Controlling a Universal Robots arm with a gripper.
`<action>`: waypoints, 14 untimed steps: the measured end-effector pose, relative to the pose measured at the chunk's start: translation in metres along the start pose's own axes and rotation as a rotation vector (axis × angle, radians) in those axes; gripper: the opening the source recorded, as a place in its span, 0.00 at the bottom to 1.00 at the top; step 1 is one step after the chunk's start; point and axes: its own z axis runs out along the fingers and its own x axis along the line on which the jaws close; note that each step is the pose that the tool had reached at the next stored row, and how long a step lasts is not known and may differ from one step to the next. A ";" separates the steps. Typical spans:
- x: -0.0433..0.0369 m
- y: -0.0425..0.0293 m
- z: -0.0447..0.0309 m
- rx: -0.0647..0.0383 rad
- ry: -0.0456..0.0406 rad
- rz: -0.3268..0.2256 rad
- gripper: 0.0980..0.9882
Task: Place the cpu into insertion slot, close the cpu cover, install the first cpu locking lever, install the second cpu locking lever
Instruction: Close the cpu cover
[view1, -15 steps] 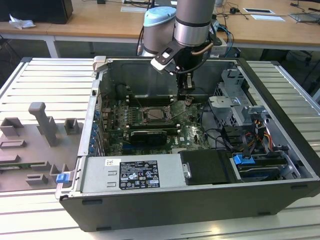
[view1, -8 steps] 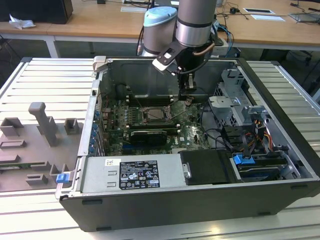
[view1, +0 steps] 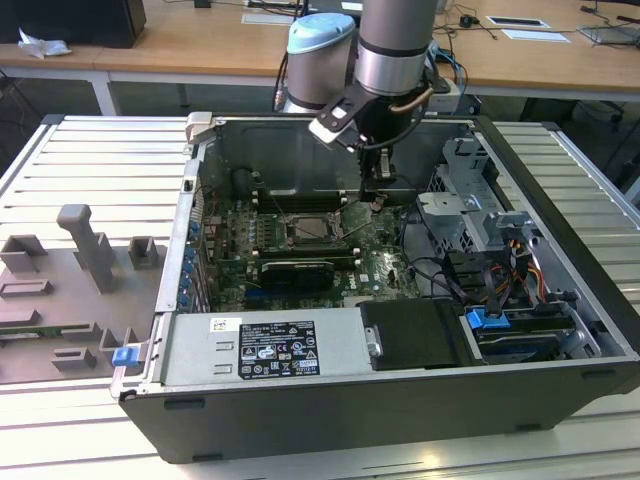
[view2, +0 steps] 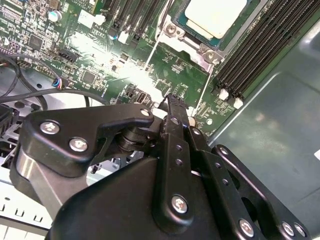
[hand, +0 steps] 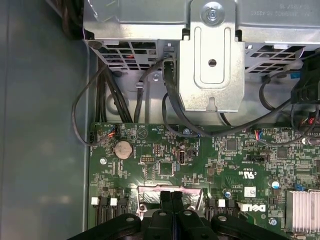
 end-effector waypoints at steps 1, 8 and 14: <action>0.0000 0.0004 0.0002 0.000 0.0000 0.000 0.01; -0.0001 0.0050 0.0020 0.000 0.0000 0.000 0.01; -0.0004 0.0166 0.0043 0.000 0.0001 0.000 0.01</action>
